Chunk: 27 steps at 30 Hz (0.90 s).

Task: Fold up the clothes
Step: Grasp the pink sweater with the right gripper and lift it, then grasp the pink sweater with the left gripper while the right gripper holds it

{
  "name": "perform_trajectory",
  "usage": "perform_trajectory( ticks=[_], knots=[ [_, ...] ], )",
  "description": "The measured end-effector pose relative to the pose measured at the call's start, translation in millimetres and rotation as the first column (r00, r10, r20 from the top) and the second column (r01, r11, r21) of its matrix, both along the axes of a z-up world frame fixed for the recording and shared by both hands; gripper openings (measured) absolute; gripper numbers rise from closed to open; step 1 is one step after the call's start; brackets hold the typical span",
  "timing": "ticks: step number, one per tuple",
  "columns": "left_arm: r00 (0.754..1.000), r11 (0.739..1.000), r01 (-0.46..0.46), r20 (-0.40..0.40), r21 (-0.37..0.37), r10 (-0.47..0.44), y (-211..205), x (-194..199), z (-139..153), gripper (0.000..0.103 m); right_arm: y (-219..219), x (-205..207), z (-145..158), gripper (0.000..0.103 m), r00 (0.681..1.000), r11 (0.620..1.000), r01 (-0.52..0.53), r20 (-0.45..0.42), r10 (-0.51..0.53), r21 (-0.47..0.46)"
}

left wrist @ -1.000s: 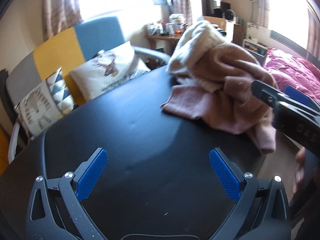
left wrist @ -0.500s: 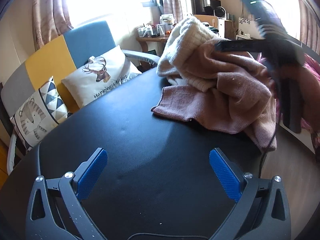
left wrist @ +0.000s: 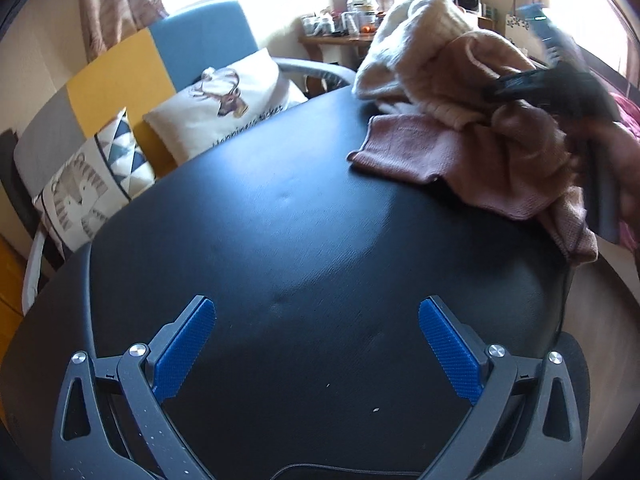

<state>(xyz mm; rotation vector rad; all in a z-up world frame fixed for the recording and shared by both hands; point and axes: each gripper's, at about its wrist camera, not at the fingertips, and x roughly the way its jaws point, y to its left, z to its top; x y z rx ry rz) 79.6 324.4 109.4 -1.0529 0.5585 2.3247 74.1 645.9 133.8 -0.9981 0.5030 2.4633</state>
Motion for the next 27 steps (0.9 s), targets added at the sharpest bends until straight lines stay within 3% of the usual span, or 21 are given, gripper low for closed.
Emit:
perform_trajectory(
  ticks=[2, 4, 7, 11, 18, 23, 24, 27],
  knots=[
    [1.000, 1.000, -0.003, 0.003, 0.003, 0.003, -6.0, 0.9, -0.2, 0.103, -0.6, 15.7, 5.9, 0.018, 0.995, 0.988, -0.029, -0.095, 0.015, -0.152],
    [1.000, 1.000, -0.012, -0.001, 0.001, 0.012, -11.9, 2.5, 0.5, 0.103, -7.4, 26.5, 9.2, 0.018, 0.984, 0.947, -0.099, -0.171, 0.048, -0.306],
    [0.999, 0.999, -0.041, -0.006, 0.016, 0.041, -29.0, 4.1, 4.1, 0.103, -35.7, 30.2, 13.8, 0.018, 0.964, 0.882, -0.226, -0.228, 0.140, -0.413],
    [0.996, 0.996, -0.088, 0.006, 0.032, 0.087, -54.9, 2.0, 8.1, 0.103, -91.2, 29.4, 20.6, 0.018, 0.935, 0.842, -0.345, -0.232, 0.269, -0.415],
    [0.976, 0.976, -0.216, -0.026, 0.028, 0.217, -118.6, 3.1, 8.2, 0.103, -203.1, 23.3, 9.5, 0.018, 0.846, 0.652, -0.533, -0.334, 0.415, -0.539],
    [0.944, 0.944, -0.329, -0.017, 0.027, 0.329, -171.9, 3.5, -2.8, 0.103, -285.8, 5.3, -2.2, 0.018, 0.782, 0.549, -0.612, -0.333, 0.527, -0.569],
    [0.938, 0.937, -0.347, -0.007, 0.033, 0.348, -180.7, 2.7, -5.5, 0.103, -300.3, 5.2, -7.8, 0.018, 0.771, 0.533, -0.622, -0.327, 0.547, -0.574],
    [0.926, 0.925, -0.377, 0.025, 0.043, 0.376, -191.7, -0.8, -12.6, 0.103, -329.3, 11.1, -27.0, 0.019, 0.753, 0.534, -0.632, -0.281, 0.594, -0.562]
  ],
)
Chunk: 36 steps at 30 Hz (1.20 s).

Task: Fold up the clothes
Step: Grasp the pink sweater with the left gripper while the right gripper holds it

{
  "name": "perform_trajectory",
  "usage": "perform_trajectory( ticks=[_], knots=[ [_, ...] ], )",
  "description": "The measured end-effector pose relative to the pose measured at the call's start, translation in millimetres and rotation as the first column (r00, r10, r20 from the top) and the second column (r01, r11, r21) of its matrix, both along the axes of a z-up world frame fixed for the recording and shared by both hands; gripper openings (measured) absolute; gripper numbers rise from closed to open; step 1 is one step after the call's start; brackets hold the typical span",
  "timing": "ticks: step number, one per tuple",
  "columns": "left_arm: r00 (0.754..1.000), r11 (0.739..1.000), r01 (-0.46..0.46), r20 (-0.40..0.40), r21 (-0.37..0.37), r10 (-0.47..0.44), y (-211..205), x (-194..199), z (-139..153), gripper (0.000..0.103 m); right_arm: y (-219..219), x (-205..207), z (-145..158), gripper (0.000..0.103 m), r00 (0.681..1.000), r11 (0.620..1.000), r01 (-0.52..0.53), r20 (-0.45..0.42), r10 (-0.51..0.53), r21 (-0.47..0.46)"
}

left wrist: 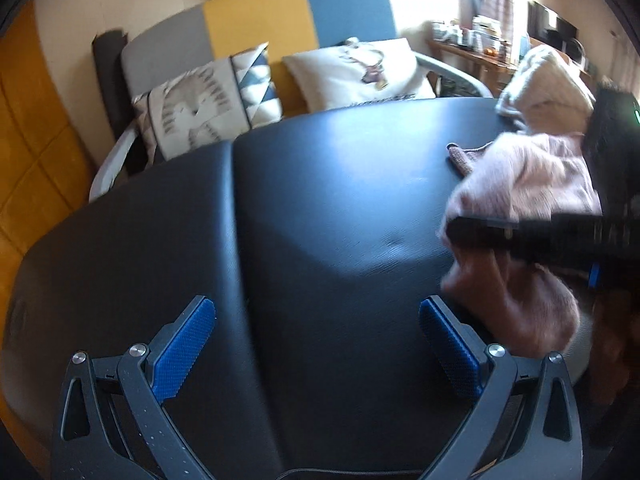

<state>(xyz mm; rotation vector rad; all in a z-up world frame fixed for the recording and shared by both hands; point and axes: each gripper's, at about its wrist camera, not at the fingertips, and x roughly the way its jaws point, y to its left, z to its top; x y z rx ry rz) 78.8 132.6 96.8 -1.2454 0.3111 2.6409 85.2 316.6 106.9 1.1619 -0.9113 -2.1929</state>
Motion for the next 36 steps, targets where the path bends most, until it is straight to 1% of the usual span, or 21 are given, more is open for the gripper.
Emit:
perform_trajectory(
  ticks=[4, 5, 7, 10, 12, 13, 14, 15, 16, 17, 20, 23, 24, 26, 27, 28, 30, 32, 34, 35, 36],
  knots=[
    [0.998, 0.998, 0.060, -0.008, 0.006, -0.060, 18.3, -4.6, -2.5, 0.103, -1.6, 11.0, -7.2, 0.028, 0.999, 0.997, 0.046, -0.006, -0.046, 0.063],
    [0.997, 0.997, 0.081, -0.011, 0.005, -0.081, 25.1, -5.9, -2.7, 0.103, 3.4, 21.4, -3.3, 0.031, 0.997, 0.993, 0.073, -0.026, -0.071, 0.088],
    [0.991, 0.991, 0.132, -0.010, 0.017, -0.132, 43.6, -11.3, -2.8, 0.103, 32.4, 39.3, 7.7, 0.032, 0.991, 0.980, 0.125, -0.065, -0.117, 0.152],
    [0.980, 0.980, 0.199, -0.007, 0.027, -0.199, 71.0, -20.4, -4.9, 0.103, 66.6, 67.9, 19.7, 0.034, 0.963, 0.940, 0.249, -0.165, -0.214, 0.233],
    [0.975, 0.975, 0.222, -0.004, 0.008, -0.222, 88.1, -28.5, -9.7, 0.103, 92.1, 77.6, 27.4, 0.041, 0.933, 0.905, 0.335, -0.227, -0.280, 0.263],
    [0.973, 0.973, 0.232, -0.004, -0.003, -0.232, 95.7, -32.5, -11.8, 0.103, 106.2, 84.1, 30.8, 0.052, 0.916, 0.882, 0.379, -0.251, -0.314, 0.279],
    [0.970, 0.970, 0.243, -0.005, -0.021, -0.243, 102.6, -37.4, -13.5, 0.103, 120.3, 90.7, 34.2, 0.067, 0.897, 0.858, 0.422, -0.275, -0.348, 0.293],
    [0.967, 0.966, 0.254, -0.004, -0.040, -0.255, 109.5, -42.5, -15.1, 0.103, 132.4, 96.5, 34.2, 0.074, 0.882, 0.839, 0.453, -0.284, -0.375, 0.300],
    [0.966, 0.965, 0.257, -0.010, -0.059, -0.258, 115.5, -46.1, -15.7, 0.103, 144.4, 102.3, 34.2, 0.086, 0.867, 0.820, 0.484, -0.294, -0.401, 0.307],
    [0.965, 0.963, 0.259, -0.020, -0.073, -0.261, 121.5, -50.0, -15.3, 0.103, 155.5, 106.5, 32.2, 0.089, 0.857, 0.805, 0.506, -0.288, -0.428, 0.310],
    [0.961, 0.959, 0.266, -0.044, -0.103, -0.271, 138.0, -59.5, -16.1, 0.103, 191.6, 119.0, 24.5, 0.089, 0.820, 0.749, 0.572, -0.256, -0.512, 0.334],
    [0.952, 0.941, 0.303, -0.004, -0.150, -0.307, 158.2, -69.6, -30.9, 0.103, 212.5, 125.8, 12.8, 0.089, 0.805, 0.714, 0.590, -0.211, -0.554, 0.376],
    [0.949, 0.936, 0.311, 0.010, -0.167, -0.314, 164.1, -71.0, -37.2, 0.103, 215.8, 125.2, 10.4, 0.089, 0.808, 0.716, 0.586, -0.202, -0.554, 0.379],
    [0.946, 0.927, 0.322, 0.025, -0.191, -0.323, 174.2, -71.9, -48.2, 0.103, 218.1, 123.2, 7.2, 0.089, 0.808, 0.705, 0.583, -0.199, -0.554, 0.403],
    [0.945, 0.925, 0.325, 0.027, -0.198, -0.327, 178.4, -71.5, -52.6, 0.103, 218.2, 123.4, 6.1, 0.089, 0.795, 0.680, 0.599, -0.209, -0.570, 0.423],
    [0.945, 0.928, 0.323, 0.024, -0.184, -0.325, 179.1, -71.1, -54.3, 0.103, 219.9, 126.0, 5.6, 0.089, 0.773, 0.646, 0.624, -0.226, -0.593, 0.440],
    [0.947, 0.937, 0.321, 0.031, -0.139, -0.320, 178.3, -71.3, -57.3, 0.103, 223.4, 128.7, 5.3, 0.089, 0.747, 0.610, 0.653, -0.247, -0.618, 0.448],
    [0.946, 0.945, 0.320, 0.078, -0.074, -0.314, 174.6, -74.9, -61.9, 0.102, 226.9, 131.4, 5.0, 0.089, 0.720, 0.575, 0.680, -0.268, -0.640, 0.455],
    [0.944, 0.952, 0.305, 0.134, 0.005, -0.303, 168.3, -80.4, -65.4, 0.096, 229.9, 123.3, -2.9, 0.089, 0.739, 0.592, 0.651, -0.220, -0.637, 0.474],
    [0.940, 0.954, 0.295, 0.163, 0.049, -0.299, 164.8, -83.4, -66.4, 0.087, 231.4, 119.3, -7.0, 0.089, 0.748, 0.602, 0.637, -0.196, -0.634, 0.483],
    [0.936, 0.954, 0.288, 0.186, 0.081, -0.298, 162.5, -84.9, -66.6, 0.078, 232.8, 116.3, -12.7, 0.089, 0.761, 0.626, 0.619, -0.165, -0.627, 0.473]
  ],
)
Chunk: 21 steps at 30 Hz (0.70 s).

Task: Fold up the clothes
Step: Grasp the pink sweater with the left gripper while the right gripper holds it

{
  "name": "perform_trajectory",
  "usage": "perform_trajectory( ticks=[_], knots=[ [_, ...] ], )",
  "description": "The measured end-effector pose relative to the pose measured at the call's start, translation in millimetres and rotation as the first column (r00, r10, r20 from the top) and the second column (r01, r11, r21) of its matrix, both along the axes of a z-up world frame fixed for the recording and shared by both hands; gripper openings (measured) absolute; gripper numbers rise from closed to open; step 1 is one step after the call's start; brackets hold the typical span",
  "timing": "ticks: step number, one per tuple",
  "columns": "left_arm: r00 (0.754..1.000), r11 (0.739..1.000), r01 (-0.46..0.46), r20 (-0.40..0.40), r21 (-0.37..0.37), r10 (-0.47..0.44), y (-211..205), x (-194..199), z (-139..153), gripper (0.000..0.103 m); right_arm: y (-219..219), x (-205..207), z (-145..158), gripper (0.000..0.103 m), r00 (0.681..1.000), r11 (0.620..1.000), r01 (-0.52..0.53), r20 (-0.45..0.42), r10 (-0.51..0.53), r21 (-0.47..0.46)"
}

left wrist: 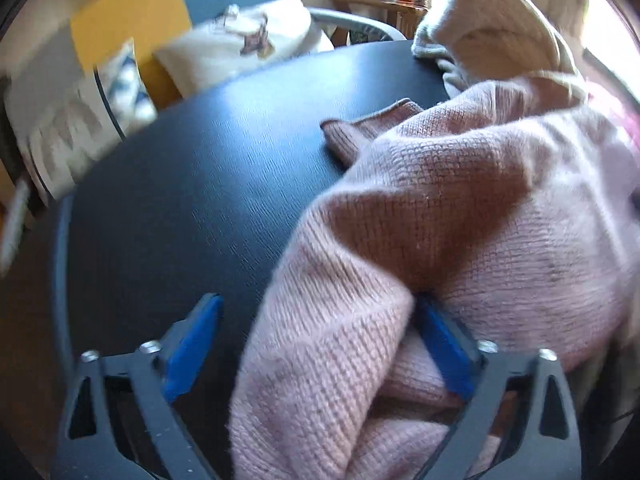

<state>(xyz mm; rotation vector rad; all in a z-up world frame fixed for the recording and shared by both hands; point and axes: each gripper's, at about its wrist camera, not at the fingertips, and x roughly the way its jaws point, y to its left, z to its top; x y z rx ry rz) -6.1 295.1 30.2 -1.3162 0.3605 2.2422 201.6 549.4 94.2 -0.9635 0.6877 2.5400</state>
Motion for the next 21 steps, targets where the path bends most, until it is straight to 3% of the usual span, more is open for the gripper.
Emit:
perform_trajectory(
  ticks=[2, 3, 6, 9, 12, 15, 16, 17, 18, 21],
  knots=[
    [1.000, 1.000, 0.013, -0.001, -0.005, -0.013, 2.8, 3.7, 2.4, 0.065, -2.9, -10.1, -11.9, 0.089, 0.999, 0.998, -0.029, 0.014, 0.030, -0.056],
    [0.999, 0.999, 0.034, -0.031, -0.032, -0.035, 8.9, 11.7, 4.6, 0.051, -4.4, -14.2, -17.8, 0.089, 0.999, 0.996, -0.038, 0.025, 0.040, -0.079],
    [0.988, 0.989, 0.083, -0.123, -0.124, -0.098, 25.4, 33.4, 9.2, 0.024, -13.0, -19.4, -32.8, 0.090, 0.996, 0.997, -0.027, 0.079, 0.032, -0.071],
    [0.977, 0.982, 0.101, -0.168, -0.158, -0.127, 31.2, 47.3, 11.3, 0.014, -17.1, -15.4, -34.7, 0.092, 0.998, 0.998, 0.006, 0.056, -0.003, -0.058],
    [0.983, 0.993, 0.067, -0.162, -0.098, -0.082, 18.4, 43.0, 18.6, 0.012, -15.9, -10.4, -34.7, 0.092, 0.999, 0.998, -0.008, 0.048, 0.011, -0.067],
    [0.988, 1.000, 0.008, -0.154, 0.011, -0.006, -5.0, 33.2, 33.6, 0.011, -7.6, -0.2, -31.0, 0.063, 1.000, 0.993, 0.017, 0.015, -0.015, -0.116],
    [0.988, 1.000, 0.002, -0.155, 0.029, 0.002, -7.5, 32.7, 37.3, 0.011, -3.0, 4.0, -31.0, 0.045, 1.000, 0.987, 0.013, -0.016, -0.016, -0.163],
    [0.987, 0.999, -0.001, -0.157, 0.043, 0.008, -9.0, 32.4, 40.6, 0.011, 1.6, 8.1, -31.0, 0.019, 0.999, 0.978, 0.008, -0.047, -0.018, -0.209],
    [0.987, 0.998, -0.005, -0.160, 0.058, 0.014, -10.6, 32.2, 44.0, 0.011, 3.1, 9.9, -32.5, 0.012, 0.997, 0.966, -0.018, -0.073, 0.000, -0.257],
    [0.984, 0.998, -0.005, -0.180, 0.067, 0.017, -17.8, 42.5, 48.4, 0.011, -7.1, 8.7, -31.7, 0.012, 0.997, 0.970, -0.047, -0.068, 0.031, -0.240]
  ],
)
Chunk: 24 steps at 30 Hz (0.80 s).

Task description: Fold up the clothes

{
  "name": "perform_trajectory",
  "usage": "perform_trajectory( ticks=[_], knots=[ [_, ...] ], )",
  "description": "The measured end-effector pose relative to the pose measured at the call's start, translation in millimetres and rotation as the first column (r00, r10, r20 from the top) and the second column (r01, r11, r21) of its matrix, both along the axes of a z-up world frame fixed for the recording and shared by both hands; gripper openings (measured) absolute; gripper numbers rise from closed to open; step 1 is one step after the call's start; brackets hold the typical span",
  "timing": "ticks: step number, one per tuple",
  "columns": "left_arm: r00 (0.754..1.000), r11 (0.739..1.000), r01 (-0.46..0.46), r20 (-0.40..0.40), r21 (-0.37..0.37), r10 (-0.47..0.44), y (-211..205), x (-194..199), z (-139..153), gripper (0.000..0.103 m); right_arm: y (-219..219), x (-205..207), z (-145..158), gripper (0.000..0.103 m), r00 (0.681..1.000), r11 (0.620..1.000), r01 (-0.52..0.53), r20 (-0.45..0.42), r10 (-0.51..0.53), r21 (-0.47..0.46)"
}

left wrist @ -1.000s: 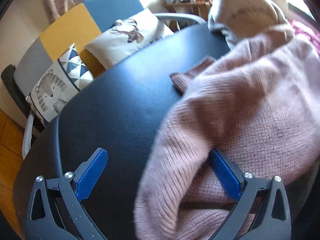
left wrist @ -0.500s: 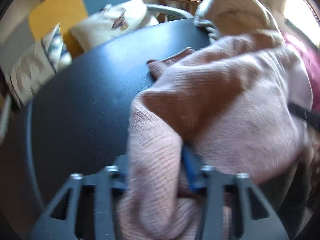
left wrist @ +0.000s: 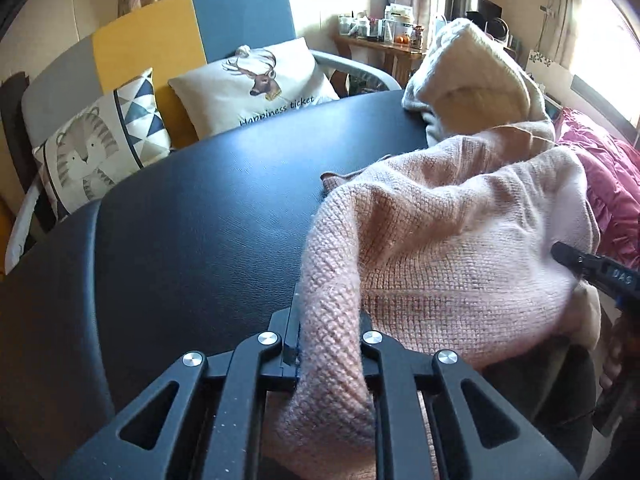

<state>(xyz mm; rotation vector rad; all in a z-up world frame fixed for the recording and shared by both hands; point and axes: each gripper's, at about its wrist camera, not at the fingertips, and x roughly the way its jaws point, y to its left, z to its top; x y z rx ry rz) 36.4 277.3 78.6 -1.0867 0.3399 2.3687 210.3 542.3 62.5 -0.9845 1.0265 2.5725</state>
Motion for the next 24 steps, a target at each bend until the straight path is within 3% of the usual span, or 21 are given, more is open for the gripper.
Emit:
perform_trajectory(
  ticks=[6, 12, 16, 24],
  knots=[
    [0.999, 0.996, -0.047, -0.022, 0.080, 0.049, -31.5, 12.1, 19.2, 0.011, -22.8, -7.4, 13.4, 0.011, 0.999, 0.998, -0.047, -0.008, 0.047, 0.039],
    [0.990, 0.990, -0.118, -0.065, 0.077, 0.123, -82.2, 14.9, 33.9, 0.011, -64.8, -17.3, 29.5, 0.011, 0.989, 0.988, -0.144, -0.023, 0.145, 0.057],
    [0.976, 0.979, -0.191, -0.091, 0.071, 0.197, -123.6, 21.8, 36.3, 0.011, -105.5, -31.9, 41.0, 0.011, 0.968, 0.968, -0.242, -0.043, 0.245, 0.070],
    [0.940, 0.947, -0.291, -0.141, 0.137, 0.309, -197.7, 44.4, 54.4, 0.011, -173.6, -61.4, 63.7, 0.011, 0.916, 0.920, -0.388, -0.089, 0.392, 0.064]
  ],
)
